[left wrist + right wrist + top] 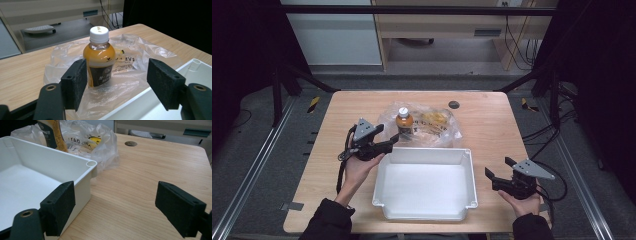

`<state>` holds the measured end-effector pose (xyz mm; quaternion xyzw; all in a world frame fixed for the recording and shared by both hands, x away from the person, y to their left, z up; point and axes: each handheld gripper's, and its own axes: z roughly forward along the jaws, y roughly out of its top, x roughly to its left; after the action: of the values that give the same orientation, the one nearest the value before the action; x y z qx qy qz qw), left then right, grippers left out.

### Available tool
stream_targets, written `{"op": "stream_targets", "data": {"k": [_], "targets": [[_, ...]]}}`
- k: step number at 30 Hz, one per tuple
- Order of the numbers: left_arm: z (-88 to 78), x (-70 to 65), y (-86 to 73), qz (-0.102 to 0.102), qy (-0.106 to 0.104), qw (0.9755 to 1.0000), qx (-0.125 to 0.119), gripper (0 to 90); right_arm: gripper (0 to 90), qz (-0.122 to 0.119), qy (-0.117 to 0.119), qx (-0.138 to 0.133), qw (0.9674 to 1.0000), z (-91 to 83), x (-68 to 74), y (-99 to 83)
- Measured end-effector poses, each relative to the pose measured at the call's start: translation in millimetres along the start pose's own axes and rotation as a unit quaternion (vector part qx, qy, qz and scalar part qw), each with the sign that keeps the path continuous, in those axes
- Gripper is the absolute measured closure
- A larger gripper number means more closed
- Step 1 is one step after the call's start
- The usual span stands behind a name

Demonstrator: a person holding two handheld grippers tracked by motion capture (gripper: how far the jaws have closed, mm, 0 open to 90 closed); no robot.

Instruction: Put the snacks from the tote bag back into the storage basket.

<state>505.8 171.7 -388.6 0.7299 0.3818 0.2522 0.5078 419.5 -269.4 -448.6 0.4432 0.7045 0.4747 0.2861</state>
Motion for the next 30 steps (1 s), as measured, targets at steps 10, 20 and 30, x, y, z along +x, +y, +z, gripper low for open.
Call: {"op": "stream_targets", "data": {"k": [10,20,30], "targets": [[10.3,0.9,5.8,0.003,0.006,1.0,-0.005,33.2,16.7,0.001,0.002,-0.001,1.0,-0.1,0.1,0.2],[21.4,2.6,12.4,0.003,0.011,0.9999,-0.005,34.1,16.8,0.001,0.002,-0.001,1.0,0.3,-0.2,0.3],[32.7,4.5,19.8,0.011,0.025,0.9996,-0.003,35.5,16.8,0.001,0.003,-0.001,1.0,0.4,-0.2,0.3]]}}
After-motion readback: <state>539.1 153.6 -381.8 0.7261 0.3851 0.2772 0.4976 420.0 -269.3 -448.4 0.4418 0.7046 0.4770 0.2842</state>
